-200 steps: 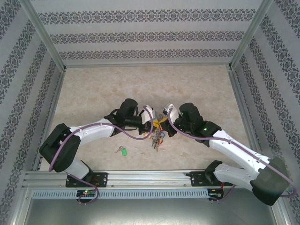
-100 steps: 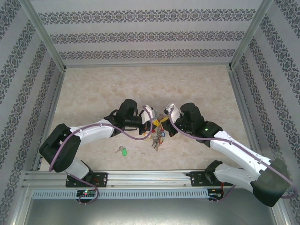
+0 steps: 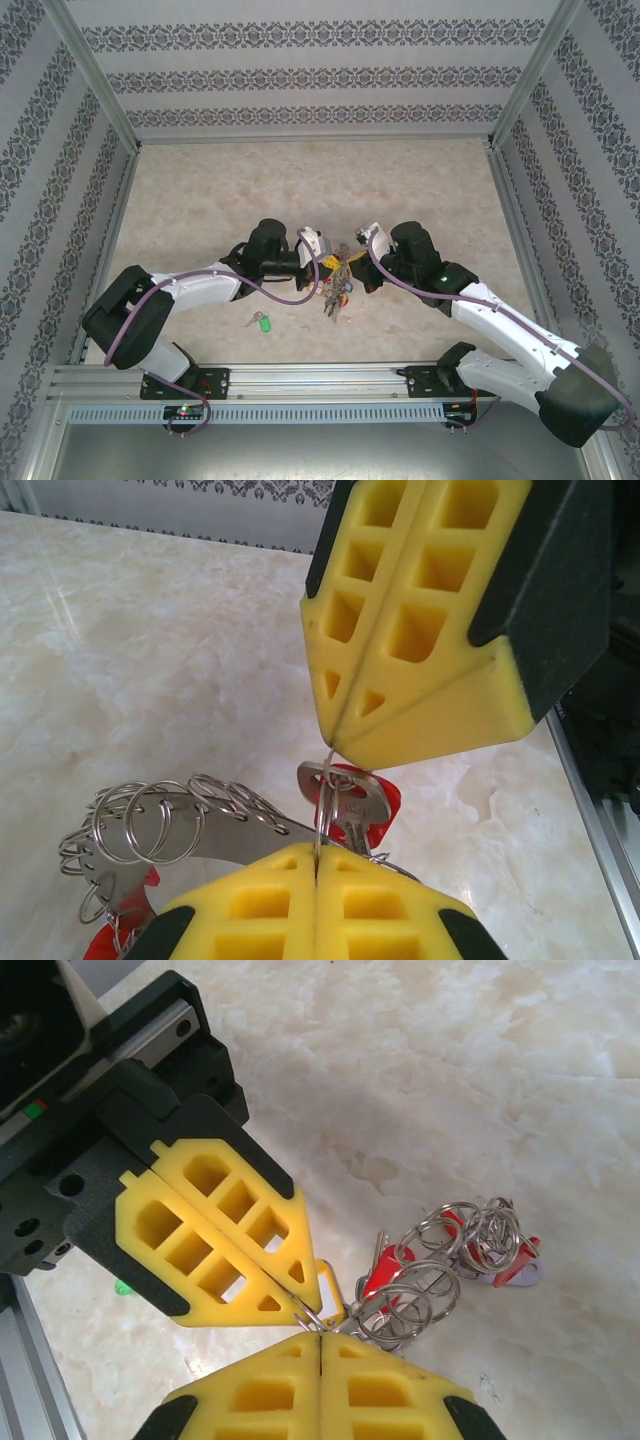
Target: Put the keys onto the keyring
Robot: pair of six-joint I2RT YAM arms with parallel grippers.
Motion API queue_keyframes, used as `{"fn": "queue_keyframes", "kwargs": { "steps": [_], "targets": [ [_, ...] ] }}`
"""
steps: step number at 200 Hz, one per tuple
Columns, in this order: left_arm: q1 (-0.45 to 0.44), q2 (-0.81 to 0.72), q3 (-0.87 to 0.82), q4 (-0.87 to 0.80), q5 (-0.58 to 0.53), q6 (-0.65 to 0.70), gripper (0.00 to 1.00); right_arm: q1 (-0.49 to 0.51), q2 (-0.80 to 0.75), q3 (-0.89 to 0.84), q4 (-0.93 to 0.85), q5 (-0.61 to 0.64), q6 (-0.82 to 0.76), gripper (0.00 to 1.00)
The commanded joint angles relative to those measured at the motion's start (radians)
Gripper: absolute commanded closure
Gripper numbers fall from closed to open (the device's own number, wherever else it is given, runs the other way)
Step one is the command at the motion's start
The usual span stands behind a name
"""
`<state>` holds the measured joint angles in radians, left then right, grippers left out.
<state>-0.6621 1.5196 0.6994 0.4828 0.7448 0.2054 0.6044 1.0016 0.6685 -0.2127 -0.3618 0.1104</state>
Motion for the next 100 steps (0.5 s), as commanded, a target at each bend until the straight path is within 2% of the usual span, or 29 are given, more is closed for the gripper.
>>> {"fn": "queue_keyframes", "kwargs": {
  "steps": [1,10,43,100],
  "targets": [
    [-0.01,0.011,0.011,0.02,-0.013,-0.007,0.89,0.003,-0.017,0.036,0.034,-0.042,0.009,1.0],
    [-0.011,0.015,0.018,0.003,-0.013,0.003,0.84,0.004,-0.017,0.04,0.033,-0.045,0.007,1.0],
    [-0.019,0.016,0.046,-0.052,-0.015,0.031,0.79,0.01,-0.011,0.043,0.036,-0.055,0.001,1.0],
    [-0.029,0.027,0.096,-0.137,0.015,0.077,0.77,0.019,0.005,0.056,0.035,-0.071,-0.015,1.0]
  ]
}}
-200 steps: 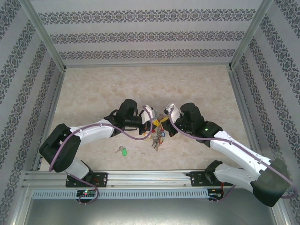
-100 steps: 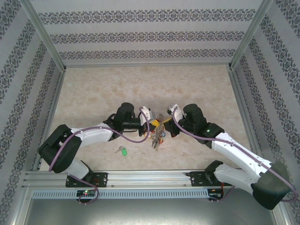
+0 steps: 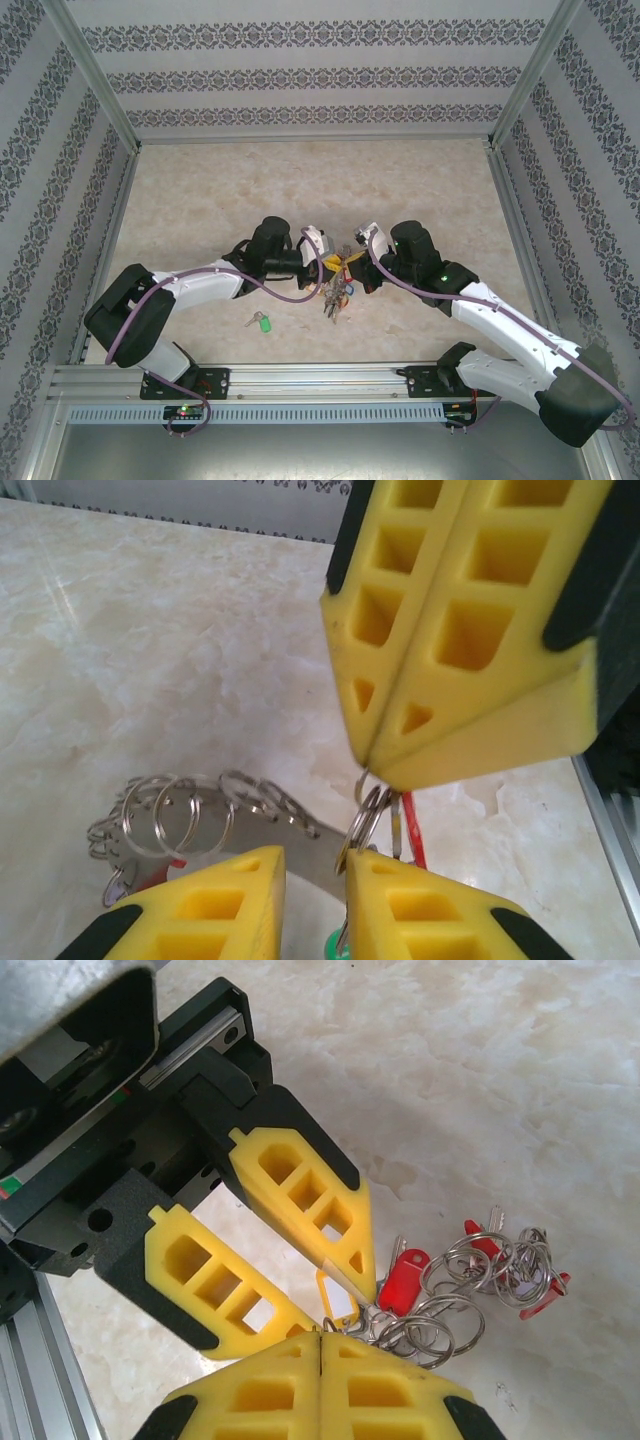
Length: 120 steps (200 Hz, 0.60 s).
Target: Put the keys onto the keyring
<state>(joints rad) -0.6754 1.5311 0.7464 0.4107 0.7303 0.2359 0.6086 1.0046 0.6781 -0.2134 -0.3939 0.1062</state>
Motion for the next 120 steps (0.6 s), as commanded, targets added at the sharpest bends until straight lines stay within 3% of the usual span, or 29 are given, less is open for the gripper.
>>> {"fn": "queue_keyframes", "kwargs": {
  "steps": [1,120],
  "targets": [
    [-0.015,0.016,0.049,-0.069,0.03,0.047,0.77,0.015,0.002,0.047,0.035,-0.039,-0.011,1.0],
    [-0.018,0.024,0.094,-0.133,0.055,0.084,0.76,0.023,0.014,0.052,0.016,-0.066,-0.024,1.0]
  ]
}}
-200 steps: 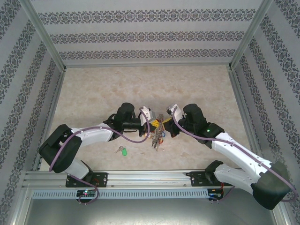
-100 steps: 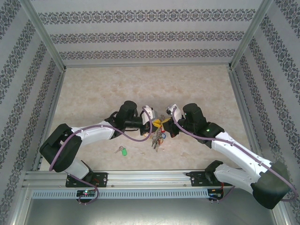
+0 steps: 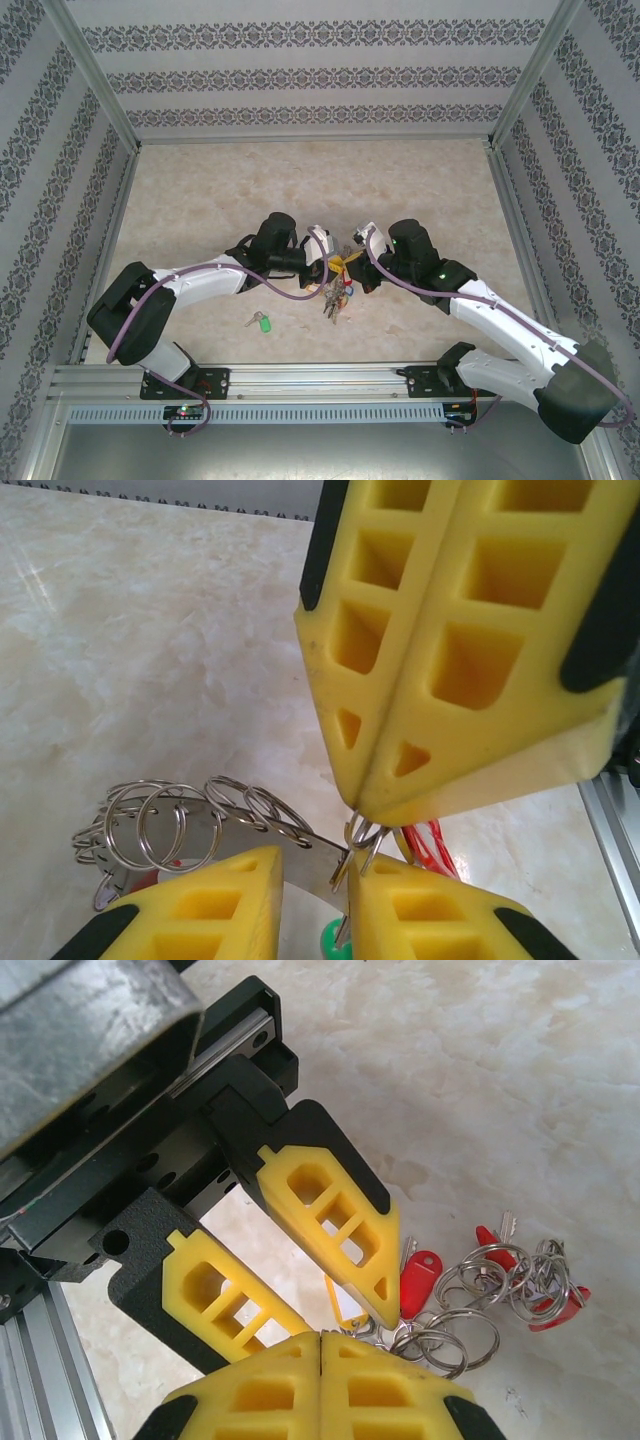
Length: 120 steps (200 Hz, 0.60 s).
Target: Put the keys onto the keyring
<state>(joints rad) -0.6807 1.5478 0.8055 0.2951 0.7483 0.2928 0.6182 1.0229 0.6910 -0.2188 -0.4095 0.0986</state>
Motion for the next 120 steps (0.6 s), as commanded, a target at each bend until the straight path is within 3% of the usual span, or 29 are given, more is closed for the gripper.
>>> {"fn": "queue_keyframes", "kwargs": {
  "steps": [1,34,69,75,95,120],
  "targets": [
    [-0.013,0.008,0.035,-0.018,0.037,0.028,0.76,0.013,-0.004,0.039,0.02,-0.05,-0.017,1.0],
    [-0.013,0.018,0.056,-0.057,0.047,0.047,0.78,0.015,0.001,0.041,0.019,-0.064,-0.021,1.0],
    [-0.013,0.014,0.063,-0.071,0.054,0.054,1.0,0.015,0.001,0.044,0.007,-0.043,-0.022,1.0],
    [-0.013,0.012,0.056,-0.063,0.05,0.047,1.0,0.015,-0.005,0.041,0.004,-0.03,-0.018,1.0],
    [-0.012,-0.005,0.02,0.019,0.004,-0.006,1.0,0.015,-0.032,0.022,-0.006,0.035,-0.001,1.0],
    [-0.013,-0.031,-0.083,0.239,-0.076,-0.116,1.0,0.014,-0.076,-0.02,-0.021,0.098,0.063,1.0]
  ]
}}
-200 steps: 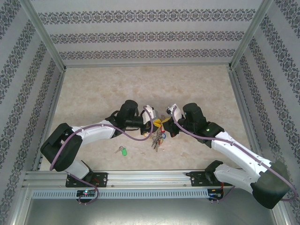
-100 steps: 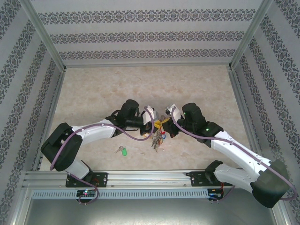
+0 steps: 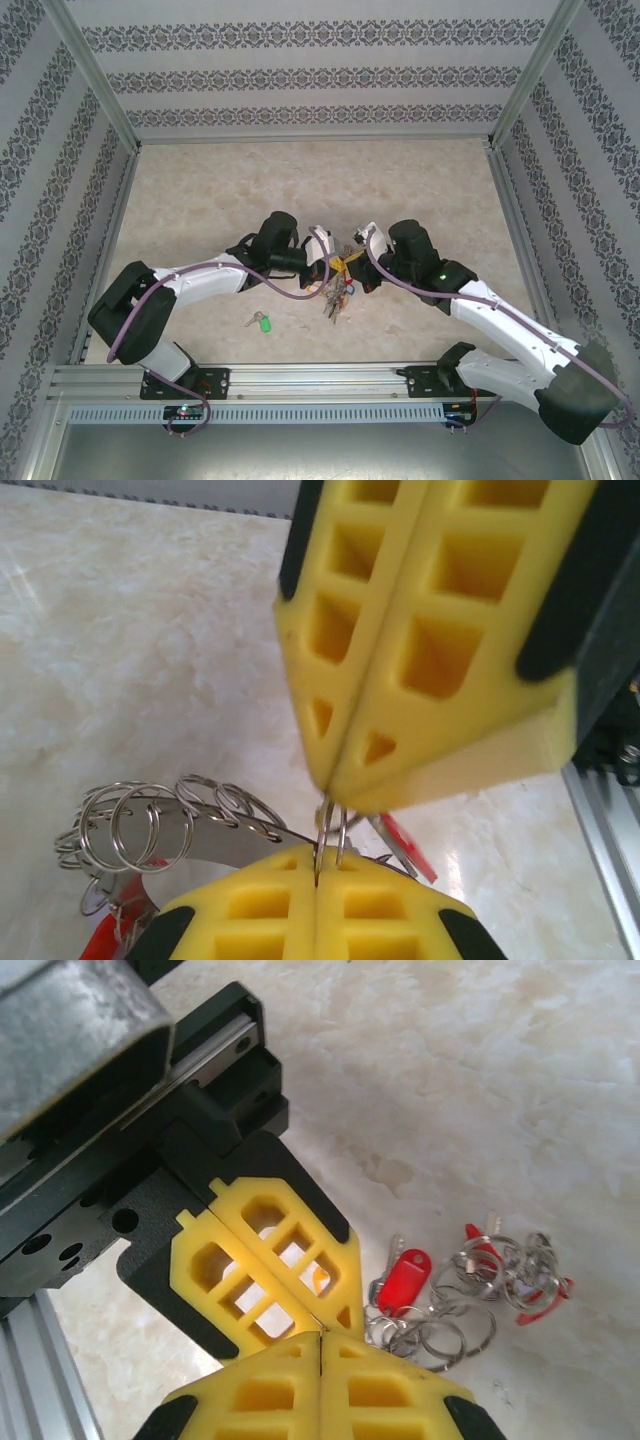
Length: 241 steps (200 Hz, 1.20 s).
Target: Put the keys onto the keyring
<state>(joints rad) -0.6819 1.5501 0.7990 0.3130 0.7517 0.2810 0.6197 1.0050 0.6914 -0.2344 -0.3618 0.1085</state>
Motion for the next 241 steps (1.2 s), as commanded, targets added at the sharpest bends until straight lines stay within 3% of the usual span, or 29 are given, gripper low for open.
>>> {"fn": "queue_keyframes", "kwargs": {
  "steps": [1,67,100,109,120,140,192,241],
  "targets": [
    [-0.011,-0.034,-0.079,0.23,-0.082,-0.108,1.0,0.012,-0.06,-0.022,-0.004,0.05,0.055,1.0],
    [-0.011,0.032,-0.165,0.519,-0.074,-0.192,1.0,0.007,-0.085,-0.04,-0.003,0.064,0.127,1.0],
    [-0.013,0.05,-0.176,0.574,-0.061,-0.216,1.0,0.006,-0.093,-0.048,0.04,0.029,0.151,1.0],
    [-0.013,0.046,-0.178,0.566,-0.06,-0.215,1.0,0.008,-0.094,-0.041,0.043,0.015,0.149,1.0],
    [-0.013,0.035,-0.179,0.541,-0.061,-0.203,0.87,0.008,-0.097,-0.03,0.039,0.003,0.14,1.0],
    [-0.013,0.015,-0.152,0.43,-0.033,-0.153,0.78,0.007,-0.096,-0.015,0.032,-0.012,0.122,1.0],
    [-0.013,-0.018,-0.068,0.196,0.0,-0.041,0.74,0.008,-0.058,0.019,0.009,-0.042,0.078,1.0],
    [-0.013,-0.014,-0.034,0.112,0.018,0.003,0.74,0.008,-0.018,0.047,-0.001,-0.068,0.051,1.0]
  ]
}}
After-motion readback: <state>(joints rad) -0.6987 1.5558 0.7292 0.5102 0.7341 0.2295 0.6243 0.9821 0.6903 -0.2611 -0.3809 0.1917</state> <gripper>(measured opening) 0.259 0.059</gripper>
